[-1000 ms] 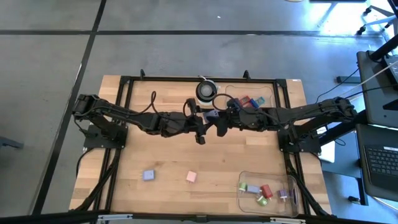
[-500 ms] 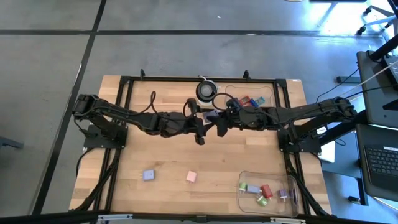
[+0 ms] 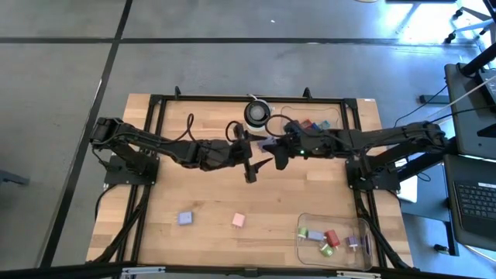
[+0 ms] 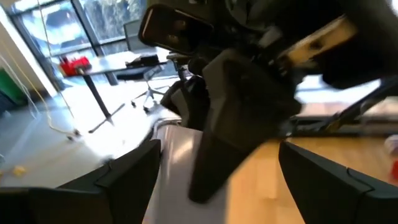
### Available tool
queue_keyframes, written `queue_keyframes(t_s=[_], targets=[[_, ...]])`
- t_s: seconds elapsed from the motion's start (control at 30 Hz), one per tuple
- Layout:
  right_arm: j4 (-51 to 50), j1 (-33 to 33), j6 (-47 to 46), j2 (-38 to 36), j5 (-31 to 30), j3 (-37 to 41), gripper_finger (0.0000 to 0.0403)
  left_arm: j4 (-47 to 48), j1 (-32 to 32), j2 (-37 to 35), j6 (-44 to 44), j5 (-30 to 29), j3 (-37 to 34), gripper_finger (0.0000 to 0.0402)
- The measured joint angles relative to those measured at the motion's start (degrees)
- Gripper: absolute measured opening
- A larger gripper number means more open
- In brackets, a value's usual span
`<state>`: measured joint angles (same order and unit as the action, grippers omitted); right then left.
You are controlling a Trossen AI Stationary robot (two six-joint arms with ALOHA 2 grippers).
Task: Pick & Place Office items
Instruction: Put the top light blue charger adapter into the bottom transparent bin
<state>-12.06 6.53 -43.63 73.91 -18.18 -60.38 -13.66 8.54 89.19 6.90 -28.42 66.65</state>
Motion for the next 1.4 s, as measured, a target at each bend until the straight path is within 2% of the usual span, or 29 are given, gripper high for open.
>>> queue_keyframes(t_s=[0.17,0.3,0.43,0.57,0.7,0.87,1.4], targets=[[-8.78,-0.53,-0.15,-3.82,-0.42,0.0,0.0117,0.25,0.04,0.0,-8.43,0.04,0.0,0.0322],[-14.15,-0.25,-1.49,-7.44,-0.42,0.0,0.0117,0.88,0.04,0.0,-11.8,-0.07,0.0,0.0322],[-14.28,1.4,-2.24,-11.41,-1.43,0.0,0.0117,2.87,0.04,0.0,-13.83,-0.16,0.0,0.0322],[-9.52,4.4,-0.29,-15.0,-4.9,0.0,0.0117,4.63,0.01,0.0,-13.82,-0.23,0.0,0.0322],[0.06,7.48,5.83,-17.12,-8.23,-0.02,0.0117,4.88,-0.01,0.0,-13.8,-0.33,0.0,0.0322],[9.21,10.13,12.07,-17.42,-8.56,-0.04,0.0117,4.89,-0.01,0.0,-13.78,-0.38,0.0,0.0322],[12.92,13.73,10.64,-14.62,-9.75,-0.04,0.0117,4.9,-0.01,0.0,-13.69,-0.38,0.0,0.0322]])
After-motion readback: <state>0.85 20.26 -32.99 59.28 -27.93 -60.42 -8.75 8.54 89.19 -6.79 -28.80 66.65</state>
